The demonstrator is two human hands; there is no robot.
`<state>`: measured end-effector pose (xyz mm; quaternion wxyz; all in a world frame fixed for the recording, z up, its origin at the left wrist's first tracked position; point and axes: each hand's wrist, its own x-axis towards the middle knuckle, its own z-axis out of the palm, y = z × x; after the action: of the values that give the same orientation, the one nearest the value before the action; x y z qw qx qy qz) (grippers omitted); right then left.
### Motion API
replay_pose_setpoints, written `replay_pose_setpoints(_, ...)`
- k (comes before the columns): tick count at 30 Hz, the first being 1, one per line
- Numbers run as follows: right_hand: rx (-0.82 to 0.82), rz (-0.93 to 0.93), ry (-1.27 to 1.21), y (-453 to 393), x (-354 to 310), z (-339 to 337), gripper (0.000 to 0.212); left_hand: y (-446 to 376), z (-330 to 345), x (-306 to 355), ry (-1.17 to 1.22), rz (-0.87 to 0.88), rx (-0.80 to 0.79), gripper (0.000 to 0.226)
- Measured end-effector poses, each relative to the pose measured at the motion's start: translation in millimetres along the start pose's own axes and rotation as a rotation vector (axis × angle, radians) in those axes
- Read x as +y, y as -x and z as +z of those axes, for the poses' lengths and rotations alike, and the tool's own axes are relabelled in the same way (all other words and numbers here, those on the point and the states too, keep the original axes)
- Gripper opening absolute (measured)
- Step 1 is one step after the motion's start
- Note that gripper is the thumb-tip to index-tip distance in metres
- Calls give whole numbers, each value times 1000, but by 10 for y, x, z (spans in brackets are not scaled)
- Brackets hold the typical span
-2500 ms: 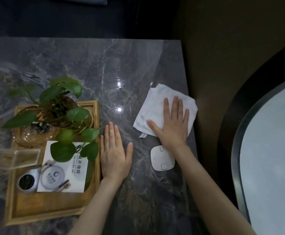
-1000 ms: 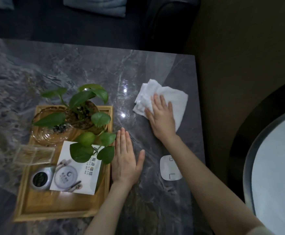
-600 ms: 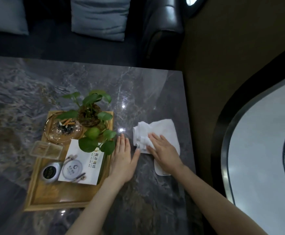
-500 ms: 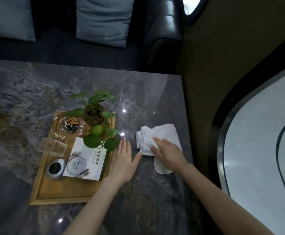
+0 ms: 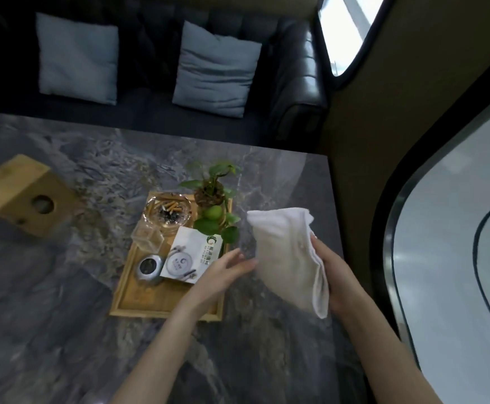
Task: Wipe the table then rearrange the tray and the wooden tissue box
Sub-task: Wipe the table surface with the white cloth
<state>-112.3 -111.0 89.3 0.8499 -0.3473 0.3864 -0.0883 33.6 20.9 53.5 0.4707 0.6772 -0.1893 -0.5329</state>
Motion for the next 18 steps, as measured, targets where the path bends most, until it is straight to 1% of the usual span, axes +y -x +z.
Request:
replay_pose_setpoints(2,-37,-1,-163,80,116,221,37,88,-153,-17,110,33,-23,64)
replay_pose_setpoints(5,-71,-12,-277,113,380,525,53,236,-411,-160,395,29,-87,71)
replay_pose_setpoints(6,-94,0,-297,119,473,637,51,307,-492,-212,473,15,-107,68)
replay_pose_setpoints(7,-111,9,-326,113,569,742,51,385,-577,-264,522,2,-132,60)
replay_pose_setpoints(9,-132,13,-366,78,767,965,56,531,-778,-375,593,2,-191,46)
replay_pose_setpoints(10,-155,0,-389,50,873,1061,59,601,-907,-424,602,3,-200,46)
replay_pose_setpoints(12,-207,-8,-390,-6,1066,1254,68,718,-1204,-513,584,-22,-195,54)
replay_pose_setpoints(14,-174,44,-324,-69,1254,1439,65,840,-1514,-585,520,-25,-193,54)
replay_pose_setpoints(16,-138,128,-250,-188,1445,1590,59,945,-1813,-656,409,-9,-169,47)
replay_pose_setpoints(18,-34,180,-140,-344,1601,1760,57,1025,-2103,-687,342,-4,-104,47)
